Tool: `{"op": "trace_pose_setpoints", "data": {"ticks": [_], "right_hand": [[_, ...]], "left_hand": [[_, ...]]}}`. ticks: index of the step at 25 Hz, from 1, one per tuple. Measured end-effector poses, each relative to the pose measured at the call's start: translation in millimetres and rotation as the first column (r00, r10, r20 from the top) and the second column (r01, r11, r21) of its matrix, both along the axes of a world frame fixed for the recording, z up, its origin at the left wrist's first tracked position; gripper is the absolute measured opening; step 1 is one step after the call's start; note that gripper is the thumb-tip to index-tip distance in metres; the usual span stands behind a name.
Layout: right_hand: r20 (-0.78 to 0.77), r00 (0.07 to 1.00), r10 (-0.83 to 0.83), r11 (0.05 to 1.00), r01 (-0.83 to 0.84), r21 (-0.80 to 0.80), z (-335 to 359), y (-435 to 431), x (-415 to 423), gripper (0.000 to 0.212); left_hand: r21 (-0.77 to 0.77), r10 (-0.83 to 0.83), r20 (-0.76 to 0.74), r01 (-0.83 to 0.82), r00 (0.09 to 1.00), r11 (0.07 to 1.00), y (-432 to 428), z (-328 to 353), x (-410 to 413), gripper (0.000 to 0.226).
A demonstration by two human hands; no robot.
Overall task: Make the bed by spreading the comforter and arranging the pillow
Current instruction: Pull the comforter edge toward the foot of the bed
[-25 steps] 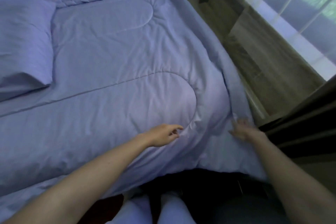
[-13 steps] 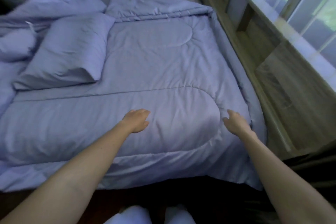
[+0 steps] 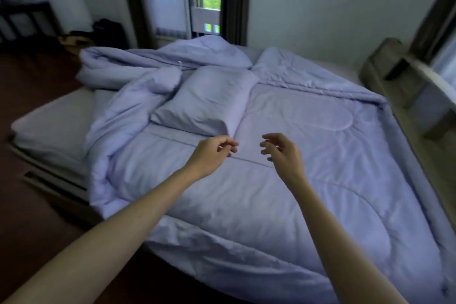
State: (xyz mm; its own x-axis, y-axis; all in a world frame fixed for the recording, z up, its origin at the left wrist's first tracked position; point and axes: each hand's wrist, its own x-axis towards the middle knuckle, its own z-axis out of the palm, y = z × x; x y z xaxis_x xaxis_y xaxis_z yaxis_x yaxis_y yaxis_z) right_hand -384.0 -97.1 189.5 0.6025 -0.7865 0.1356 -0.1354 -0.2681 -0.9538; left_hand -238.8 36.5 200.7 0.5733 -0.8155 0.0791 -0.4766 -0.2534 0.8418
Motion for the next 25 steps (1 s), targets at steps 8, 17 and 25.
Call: {"op": "trace_pose_setpoints", "data": {"ticks": [8, 17, 25], "right_hand": [[0.284, 0.931, 0.229, 0.95, -0.278, 0.144, 7, 134, 148, 0.007], [0.253, 0.893, 0.371, 0.896, -0.416, 0.157, -2, 175, 266, 0.01], [0.223, 0.906, 0.361, 0.883, -0.409, 0.231, -15, 141, 384, 0.01]], "left_hand": [[-0.16, 0.159, -0.164, -0.186, 0.973, 0.97, 165, 20, 118, 0.035], [-0.078, 0.251, -0.21, -0.272, 0.945, 0.959, 213, -14, 207, 0.035], [0.084, 0.25, -0.108, -0.242, 0.962, 0.967, 189, -10, 331, 0.034]]}}
